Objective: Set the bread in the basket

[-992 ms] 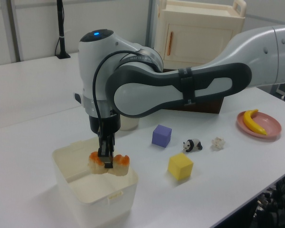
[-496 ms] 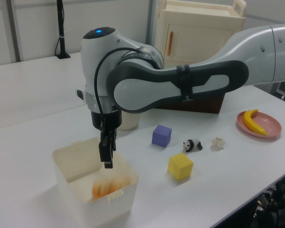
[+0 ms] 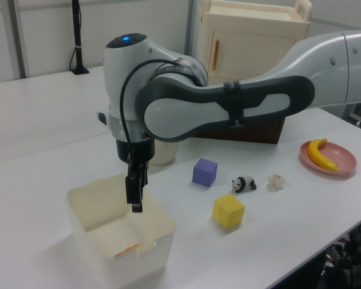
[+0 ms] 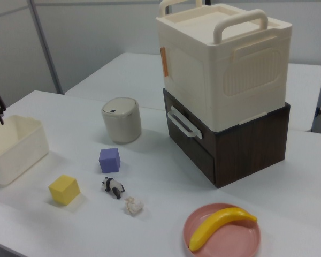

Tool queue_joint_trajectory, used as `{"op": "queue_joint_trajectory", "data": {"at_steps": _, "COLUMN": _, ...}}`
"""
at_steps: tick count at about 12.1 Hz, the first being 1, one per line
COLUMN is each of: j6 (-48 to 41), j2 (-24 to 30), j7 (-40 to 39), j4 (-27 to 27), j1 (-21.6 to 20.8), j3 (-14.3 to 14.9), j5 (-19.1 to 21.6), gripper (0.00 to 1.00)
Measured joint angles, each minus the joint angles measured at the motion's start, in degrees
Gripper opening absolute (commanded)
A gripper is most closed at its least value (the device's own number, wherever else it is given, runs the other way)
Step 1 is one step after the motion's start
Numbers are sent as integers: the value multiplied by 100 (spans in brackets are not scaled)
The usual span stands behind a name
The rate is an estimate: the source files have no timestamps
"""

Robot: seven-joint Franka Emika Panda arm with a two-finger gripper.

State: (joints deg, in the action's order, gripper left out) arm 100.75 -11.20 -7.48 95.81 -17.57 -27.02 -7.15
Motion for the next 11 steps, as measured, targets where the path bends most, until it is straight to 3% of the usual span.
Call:
{"op": "queue_joint_trajectory", "data": {"at_steps": 3, "j6": 0, "j2": 54, "j7": -9, "j4": -79, "j1": 577, "j3": 146, "j5": -20, "gripper": 100}}
{"op": "queue_joint_trajectory", "data": {"at_steps": 5, "j6": 0, "j2": 151, "j7": -36, "j4": -203, "j1": 1010, "j3": 460, "j5": -23, "gripper": 100}}
{"op": "queue_joint_trajectory", "data": {"at_steps": 9, "j6": 0, "j2": 609, "j7": 282, "j4": -275, "j1": 1480, "j3": 1141, "j5": -67, "gripper": 100}}
{"op": "queue_joint_trajectory", "data": {"at_steps": 11, "j6": -1, "j2": 798, "j7": 374, "j4": -259, "j1": 1889, "j3": 1342, "j5": -70, "gripper": 100}}
